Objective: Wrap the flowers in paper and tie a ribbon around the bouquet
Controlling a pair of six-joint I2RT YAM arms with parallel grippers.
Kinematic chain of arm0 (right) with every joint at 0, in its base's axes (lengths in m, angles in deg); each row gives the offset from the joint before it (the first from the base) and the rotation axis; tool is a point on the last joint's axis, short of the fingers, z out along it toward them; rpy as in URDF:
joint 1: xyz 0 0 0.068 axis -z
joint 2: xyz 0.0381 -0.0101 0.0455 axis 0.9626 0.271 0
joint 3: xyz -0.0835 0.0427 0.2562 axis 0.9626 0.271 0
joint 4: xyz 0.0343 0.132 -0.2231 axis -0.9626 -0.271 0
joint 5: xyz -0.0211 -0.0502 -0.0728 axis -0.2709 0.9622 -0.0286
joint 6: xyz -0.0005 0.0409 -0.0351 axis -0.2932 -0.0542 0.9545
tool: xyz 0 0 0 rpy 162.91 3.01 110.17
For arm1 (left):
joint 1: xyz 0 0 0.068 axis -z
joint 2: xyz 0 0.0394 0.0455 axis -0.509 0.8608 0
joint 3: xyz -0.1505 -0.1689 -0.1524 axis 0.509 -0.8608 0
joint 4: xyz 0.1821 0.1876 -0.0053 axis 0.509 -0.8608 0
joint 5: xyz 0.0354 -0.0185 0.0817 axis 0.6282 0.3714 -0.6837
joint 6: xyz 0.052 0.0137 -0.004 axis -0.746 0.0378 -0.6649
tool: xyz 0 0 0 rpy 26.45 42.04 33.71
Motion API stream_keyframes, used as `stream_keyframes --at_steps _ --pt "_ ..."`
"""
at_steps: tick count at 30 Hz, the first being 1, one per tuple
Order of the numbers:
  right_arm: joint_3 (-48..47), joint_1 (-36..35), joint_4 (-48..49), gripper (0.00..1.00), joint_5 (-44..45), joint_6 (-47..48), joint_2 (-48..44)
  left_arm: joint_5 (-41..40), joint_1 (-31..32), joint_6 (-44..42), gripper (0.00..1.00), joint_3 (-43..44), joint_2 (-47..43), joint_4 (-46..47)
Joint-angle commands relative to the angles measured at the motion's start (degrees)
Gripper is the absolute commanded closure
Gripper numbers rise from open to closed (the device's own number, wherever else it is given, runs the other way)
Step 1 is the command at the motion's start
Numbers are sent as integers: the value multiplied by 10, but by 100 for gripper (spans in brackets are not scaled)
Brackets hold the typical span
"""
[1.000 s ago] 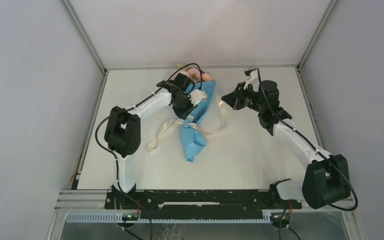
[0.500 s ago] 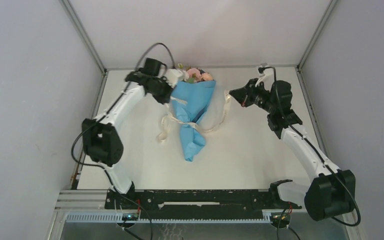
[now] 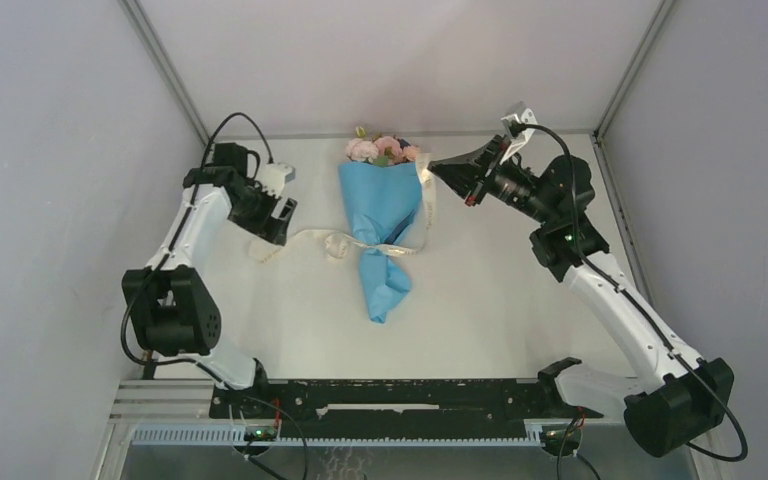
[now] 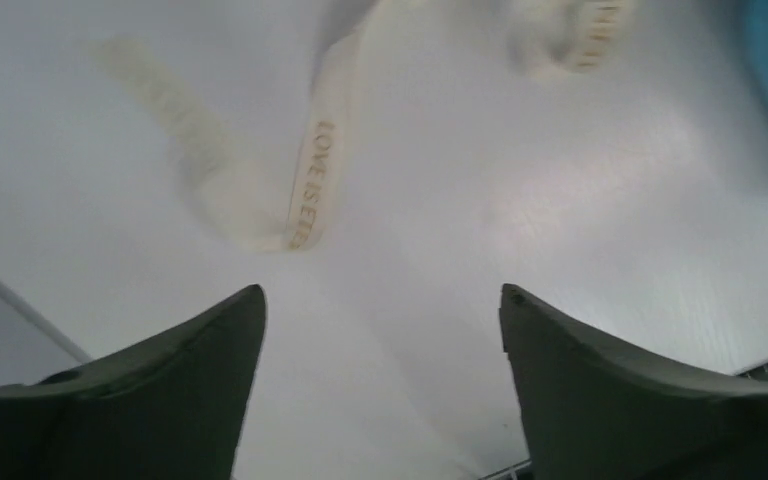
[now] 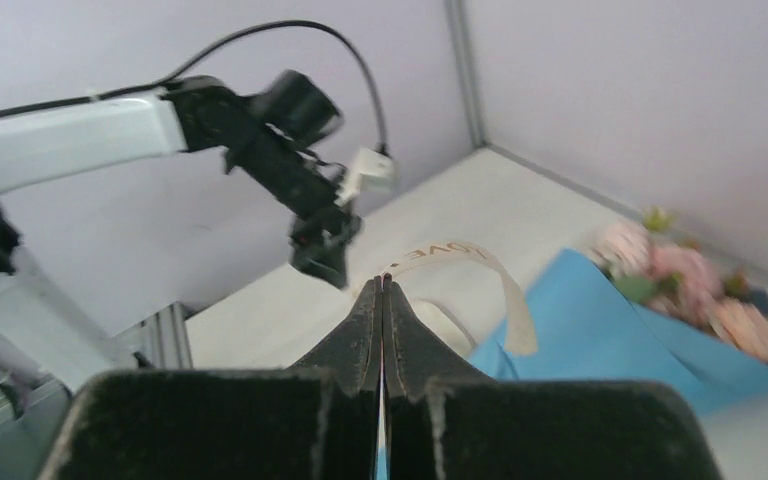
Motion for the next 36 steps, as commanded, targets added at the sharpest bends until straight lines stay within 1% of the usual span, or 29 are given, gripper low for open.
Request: stream_keyframes --at_steps 1,3,5,7,9,11,14,17,20,22,24,25,27,29,30,32,34,36 --pt "-55 -47 70 100 -13 21 3 145 81 -61 3 102 -92 -52" --pt "-75 -66 83 100 -15 22 21 228 129 -71 0 179 -98 -70" --pt "-96 -79 96 100 -17 16 39 297 176 -60 0 278 -73 -97" --pt "-116 -86 115 100 -16 3 56 339 217 -29 0 345 -43 -94" --pt "-132 -90 133 100 -13 -12 70 351 256 -22 0 384 -20 -91" --pt "-141 -94 150 100 -4 -23 80 355 285 -21 0 398 -3 -77" --pt "-152 -96 167 100 5 -43 93 359 307 14 0 403 14 -39" --pt "-161 -97 184 100 0 -60 101 333 312 45 0 396 25 9" --pt "-165 -99 194 100 -3 -67 102 296 312 43 0 386 31 34" --pt "-169 -102 196 100 -2 -66 101 296 312 46 0 378 36 44" --pt "-172 -103 198 100 -2 -67 104 314 312 57 0 377 43 54" --pt "-173 -103 198 100 -3 -67 105 323 312 62 9 378 45 58" --pt "-173 -103 188 100 -4 -63 106 330 312 63 41 381 46 57" --pt "-172 -101 155 100 -1 -48 104 330 311 47 83 378 42 47" --pt "-167 -99 140 100 1 -44 103 323 311 40 98 374 39 43" --pt "-150 -91 107 100 3 -36 99 298 308 30 100 360 35 36" --pt "-137 -80 28 92 15 -15 98 276 299 28 100 337 30 34" --pt "-105 -64 -35 83 62 -12 97 271 279 25 100 297 23 34"
